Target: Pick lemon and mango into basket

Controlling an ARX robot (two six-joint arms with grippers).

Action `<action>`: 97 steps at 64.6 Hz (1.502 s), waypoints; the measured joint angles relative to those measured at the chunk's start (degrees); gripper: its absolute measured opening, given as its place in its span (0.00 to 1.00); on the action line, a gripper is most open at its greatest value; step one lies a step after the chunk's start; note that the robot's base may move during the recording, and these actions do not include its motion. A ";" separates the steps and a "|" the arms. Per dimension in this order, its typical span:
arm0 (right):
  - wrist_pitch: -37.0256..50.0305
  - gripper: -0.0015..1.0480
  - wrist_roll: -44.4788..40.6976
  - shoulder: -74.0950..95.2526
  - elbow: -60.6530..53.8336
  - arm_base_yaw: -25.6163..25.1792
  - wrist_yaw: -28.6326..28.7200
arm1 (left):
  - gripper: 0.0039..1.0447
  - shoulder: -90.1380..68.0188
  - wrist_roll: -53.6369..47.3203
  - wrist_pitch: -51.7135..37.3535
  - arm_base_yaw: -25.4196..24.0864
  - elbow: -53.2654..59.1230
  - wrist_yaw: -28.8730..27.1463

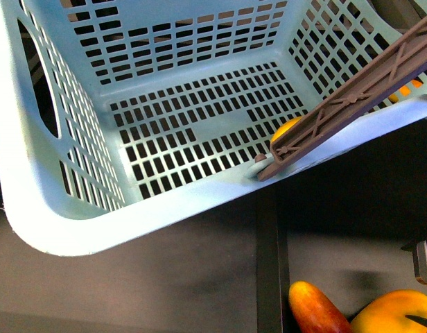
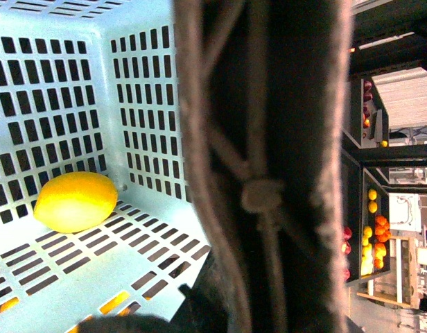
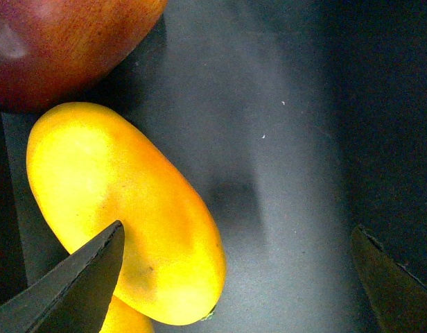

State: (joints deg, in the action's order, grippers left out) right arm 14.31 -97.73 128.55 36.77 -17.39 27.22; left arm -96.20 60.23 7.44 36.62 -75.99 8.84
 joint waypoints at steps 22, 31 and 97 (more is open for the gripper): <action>-1.27 0.92 -2.27 1.51 2.16 -0.83 1.51 | 0.04 0.00 0.00 0.00 0.00 0.00 0.00; -1.77 0.92 -2.60 1.57 2.29 -1.25 2.03 | 0.04 0.00 0.02 0.00 0.00 0.00 0.07; -11.41 0.92 -14.12 -0.68 1.38 -7.41 2.40 | 0.04 0.00 0.00 0.00 0.00 0.00 -0.02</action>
State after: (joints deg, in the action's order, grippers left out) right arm 2.90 -111.85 127.87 38.15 -24.80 29.63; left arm -96.20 60.23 7.44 36.62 -75.99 8.82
